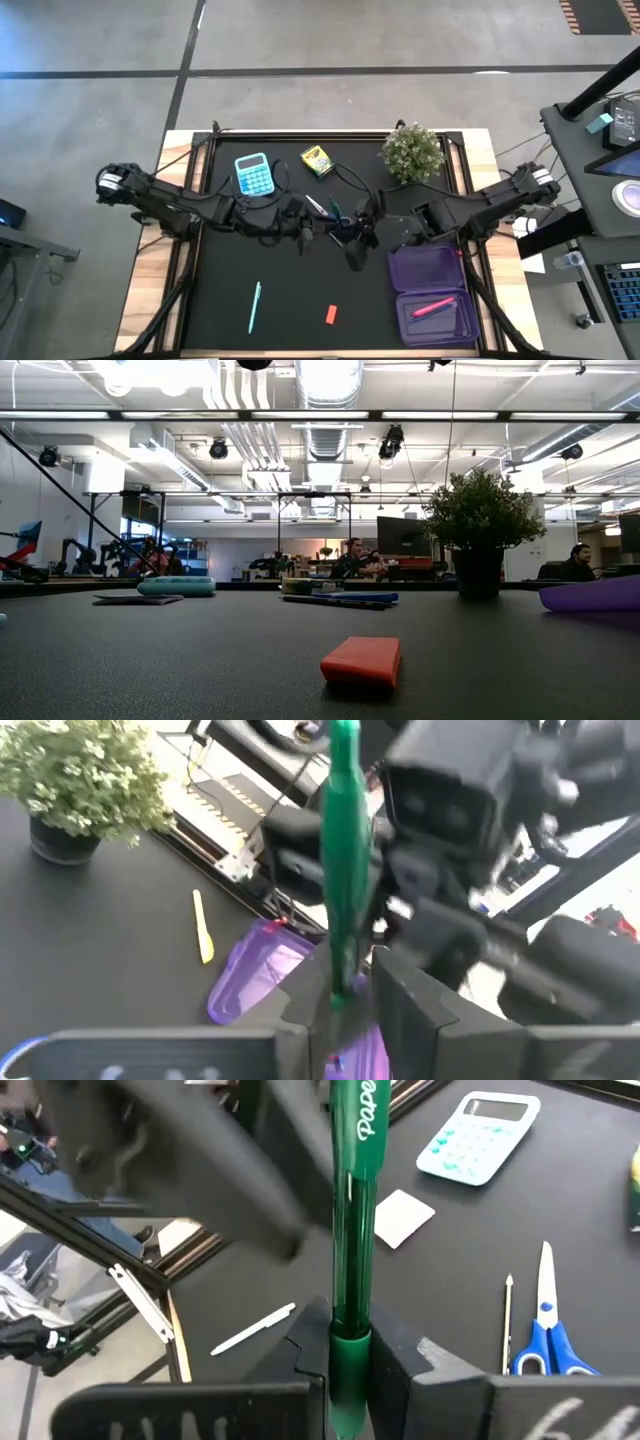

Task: Pack school essentials
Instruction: Put the green pen into the supply box

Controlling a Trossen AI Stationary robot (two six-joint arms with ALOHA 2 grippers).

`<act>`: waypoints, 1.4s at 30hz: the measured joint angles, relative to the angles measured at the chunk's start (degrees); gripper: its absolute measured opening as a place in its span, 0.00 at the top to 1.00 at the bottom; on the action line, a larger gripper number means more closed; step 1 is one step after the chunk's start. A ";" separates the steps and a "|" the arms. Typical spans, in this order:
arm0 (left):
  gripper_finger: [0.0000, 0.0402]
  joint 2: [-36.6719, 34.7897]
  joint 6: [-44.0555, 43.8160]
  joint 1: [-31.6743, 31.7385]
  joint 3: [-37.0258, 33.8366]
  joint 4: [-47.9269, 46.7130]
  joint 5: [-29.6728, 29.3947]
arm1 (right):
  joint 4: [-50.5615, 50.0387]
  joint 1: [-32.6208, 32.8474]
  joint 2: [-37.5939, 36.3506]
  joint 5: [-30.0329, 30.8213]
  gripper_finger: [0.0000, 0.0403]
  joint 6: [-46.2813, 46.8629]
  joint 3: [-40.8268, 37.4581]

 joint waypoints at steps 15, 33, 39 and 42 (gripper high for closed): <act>0.73 0.00 -2.90 0.33 -1.84 -3.82 11.74 | -30.54 9.03 -1.29 -20.63 0.94 17.19 1.79; 0.73 0.00 -4.68 0.35 -2.51 -9.39 12.40 | -33.17 37.08 3.79 -31.60 0.93 37.09 -8.43; 0.73 0.00 -6.18 0.26 -2.51 -9.37 12.73 | -27.84 38.80 6.96 -31.57 0.93 28.95 -12.17; 0.73 0.00 -6.31 0.11 -2.51 -9.41 12.74 | -27.50 38.75 8.45 -31.55 0.93 25.98 -13.71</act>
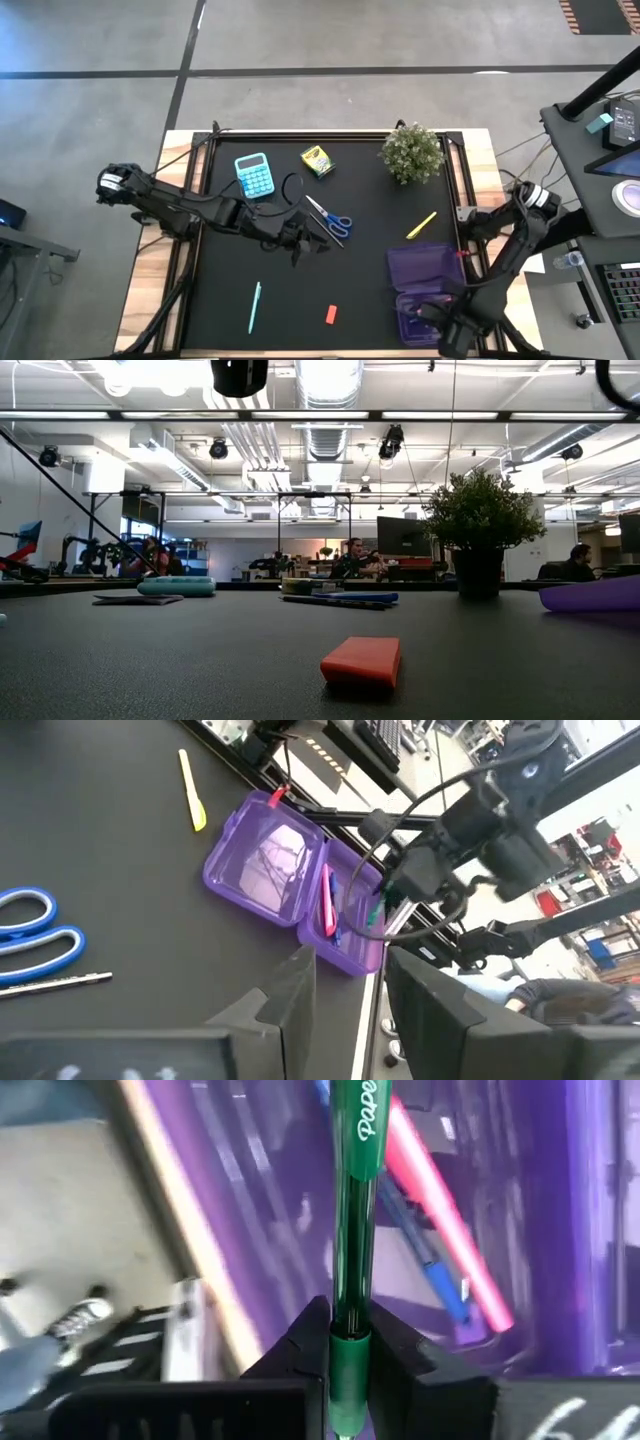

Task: Pack school essentials
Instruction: Put the green pen into the supply box

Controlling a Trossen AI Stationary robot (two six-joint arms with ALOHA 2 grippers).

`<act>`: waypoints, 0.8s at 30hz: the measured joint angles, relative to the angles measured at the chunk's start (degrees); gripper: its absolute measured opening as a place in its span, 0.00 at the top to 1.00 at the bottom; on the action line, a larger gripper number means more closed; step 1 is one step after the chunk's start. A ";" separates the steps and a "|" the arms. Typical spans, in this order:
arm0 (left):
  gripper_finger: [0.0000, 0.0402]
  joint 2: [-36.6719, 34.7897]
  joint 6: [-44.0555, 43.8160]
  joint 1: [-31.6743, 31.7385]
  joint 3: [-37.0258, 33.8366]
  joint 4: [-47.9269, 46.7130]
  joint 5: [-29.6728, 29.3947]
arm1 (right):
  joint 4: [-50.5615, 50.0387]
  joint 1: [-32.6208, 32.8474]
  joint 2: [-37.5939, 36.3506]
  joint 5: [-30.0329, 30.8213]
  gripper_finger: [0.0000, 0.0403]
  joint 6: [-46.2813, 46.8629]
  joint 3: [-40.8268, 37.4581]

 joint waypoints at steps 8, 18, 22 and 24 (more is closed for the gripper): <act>0.73 0.00 -1.01 -0.20 0.00 0.02 0.13 | 6.36 0.03 2.42 -0.48 0.93 -2.25 -3.25; 0.73 0.00 -1.05 -0.15 0.00 0.01 0.16 | 6.74 0.03 2.89 -0.41 0.86 -2.02 -4.56; 0.73 0.00 -1.03 -0.15 0.00 0.02 0.20 | 6.74 0.03 2.89 -0.39 0.82 -1.15 -4.85; 0.73 0.00 -1.03 -0.15 0.00 0.00 0.21 | 6.38 0.01 2.89 -0.39 0.80 0.87 -4.91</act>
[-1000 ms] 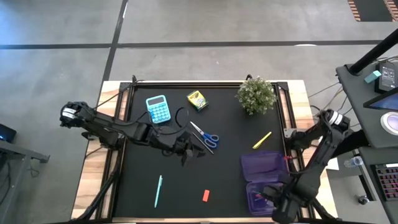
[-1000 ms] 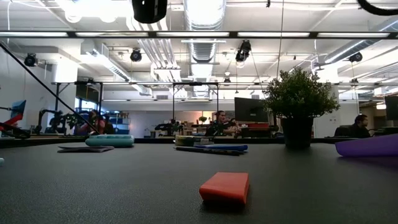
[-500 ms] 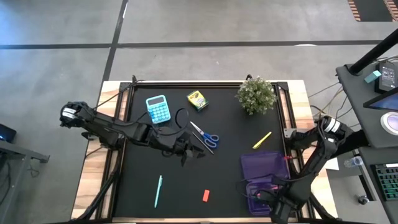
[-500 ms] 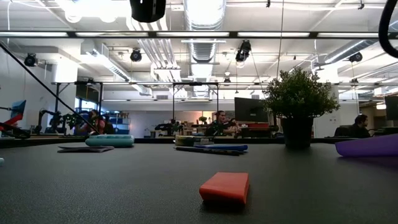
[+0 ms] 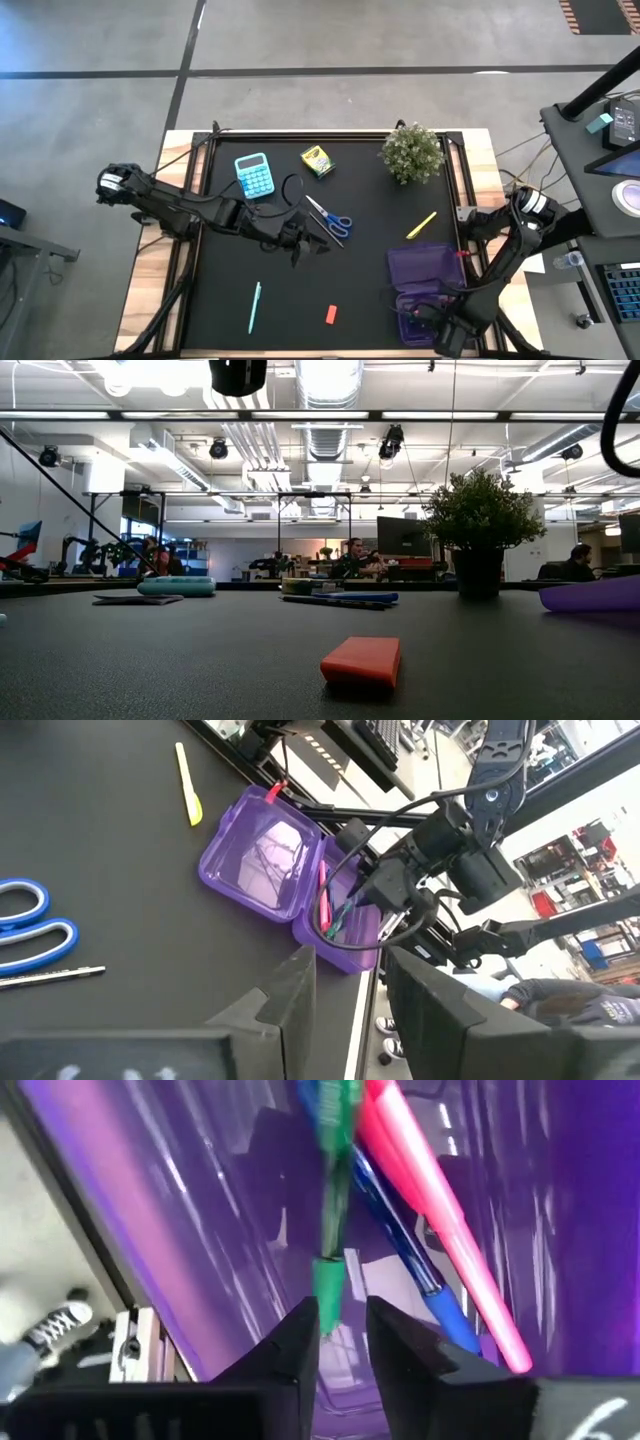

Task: Pack school essentials
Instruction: Put the green pen into the supply box, then put the yellow pen into the supply box

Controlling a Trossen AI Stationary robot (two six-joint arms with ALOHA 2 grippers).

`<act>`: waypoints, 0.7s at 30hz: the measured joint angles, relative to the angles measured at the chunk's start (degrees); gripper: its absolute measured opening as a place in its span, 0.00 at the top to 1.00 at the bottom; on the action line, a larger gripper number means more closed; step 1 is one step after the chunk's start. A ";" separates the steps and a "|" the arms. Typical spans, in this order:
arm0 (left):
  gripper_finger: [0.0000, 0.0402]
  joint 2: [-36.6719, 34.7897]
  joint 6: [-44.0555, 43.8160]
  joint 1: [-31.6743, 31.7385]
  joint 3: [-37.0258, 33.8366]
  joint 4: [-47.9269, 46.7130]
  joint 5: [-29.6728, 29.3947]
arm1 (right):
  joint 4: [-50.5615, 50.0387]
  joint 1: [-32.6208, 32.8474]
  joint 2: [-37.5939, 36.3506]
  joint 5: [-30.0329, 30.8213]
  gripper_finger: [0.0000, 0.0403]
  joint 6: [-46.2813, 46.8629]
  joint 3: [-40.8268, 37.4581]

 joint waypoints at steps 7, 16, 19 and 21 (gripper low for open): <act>0.73 0.00 0.07 0.00 0.00 0.02 0.05 | -1.29 0.02 -1.78 -1.39 0.71 10.78 1.25; 0.73 -0.02 0.31 0.82 0.00 0.00 0.22 | -14.15 -0.90 -7.27 -0.34 0.60 44.48 2.67; 0.73 -0.11 1.74 1.86 0.01 0.00 1.18 | -15.94 -1.01 -9.92 4.47 0.60 56.03 2.39; 0.73 -0.21 3.13 2.95 0.14 -0.01 2.66 | -16.41 -1.18 -11.55 9.40 0.60 62.19 2.06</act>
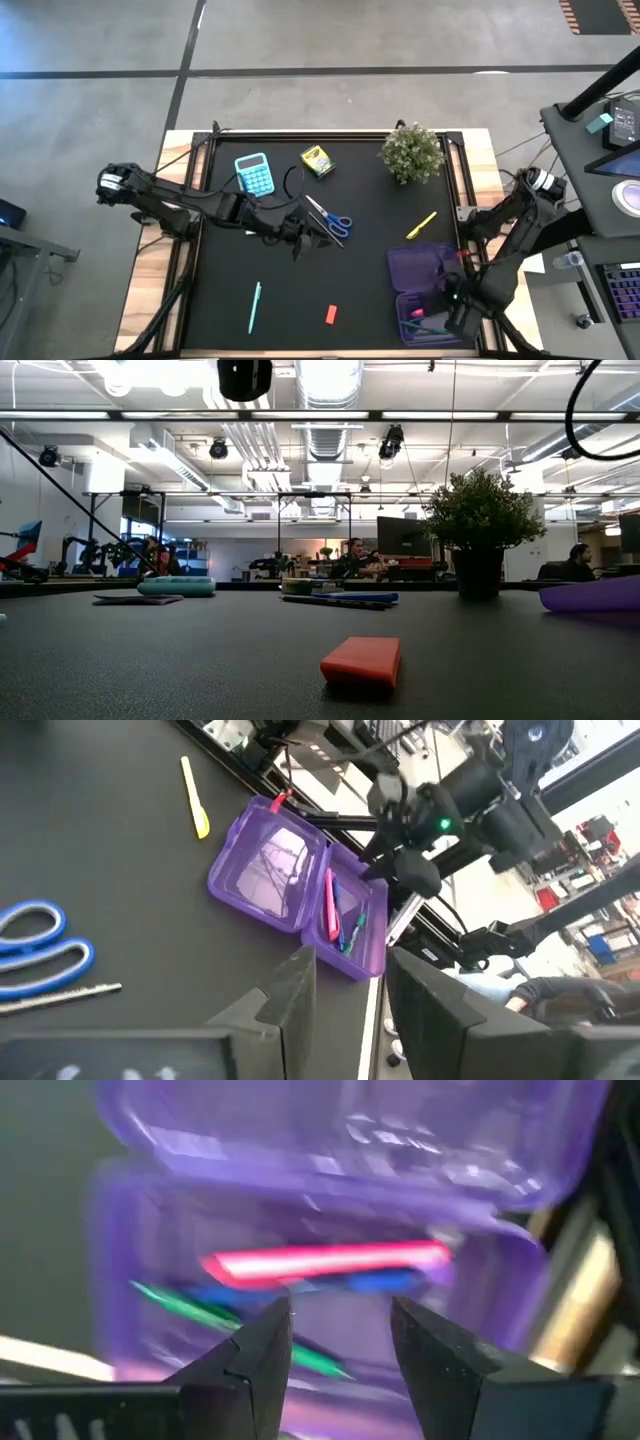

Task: Pack school essentials
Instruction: Put the yellow pen into the supply box

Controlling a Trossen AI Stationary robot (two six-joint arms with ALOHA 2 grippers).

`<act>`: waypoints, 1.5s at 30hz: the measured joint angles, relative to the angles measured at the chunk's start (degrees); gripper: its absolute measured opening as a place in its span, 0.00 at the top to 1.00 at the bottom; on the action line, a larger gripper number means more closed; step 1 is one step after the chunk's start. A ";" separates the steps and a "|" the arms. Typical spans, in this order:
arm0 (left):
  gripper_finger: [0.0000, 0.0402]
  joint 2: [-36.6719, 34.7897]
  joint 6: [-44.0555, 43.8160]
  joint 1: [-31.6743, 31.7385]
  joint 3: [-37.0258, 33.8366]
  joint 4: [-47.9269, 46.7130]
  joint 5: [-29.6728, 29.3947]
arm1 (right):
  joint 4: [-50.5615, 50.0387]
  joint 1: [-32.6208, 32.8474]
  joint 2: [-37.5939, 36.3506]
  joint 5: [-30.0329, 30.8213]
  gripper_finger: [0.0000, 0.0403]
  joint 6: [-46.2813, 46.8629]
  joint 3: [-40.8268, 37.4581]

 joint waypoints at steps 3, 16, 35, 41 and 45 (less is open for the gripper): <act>0.73 -0.53 2.15 2.07 0.03 -0.05 2.08 | -2.33 -2.49 -1.85 3.08 0.60 0.77 -0.49; 0.73 -6.78 12.49 12.53 -0.10 -1.08 13.92 | -11.67 -25.06 -7.82 7.48 0.60 -6.02 -7.16; 0.73 -13.19 24.18 18.75 -0.16 -13.44 14.04 | 5.22 -45.68 -13.98 12.51 0.60 -0.41 -27.41; 0.73 -13.08 24.28 19.66 -0.16 -13.69 14.04 | 9.37 -48.67 -13.98 12.49 0.63 -0.68 -30.85; 0.73 -13.06 25.79 19.96 -0.18 -13.87 14.02 | 15.36 -49.88 -13.89 12.49 0.67 -0.67 -33.91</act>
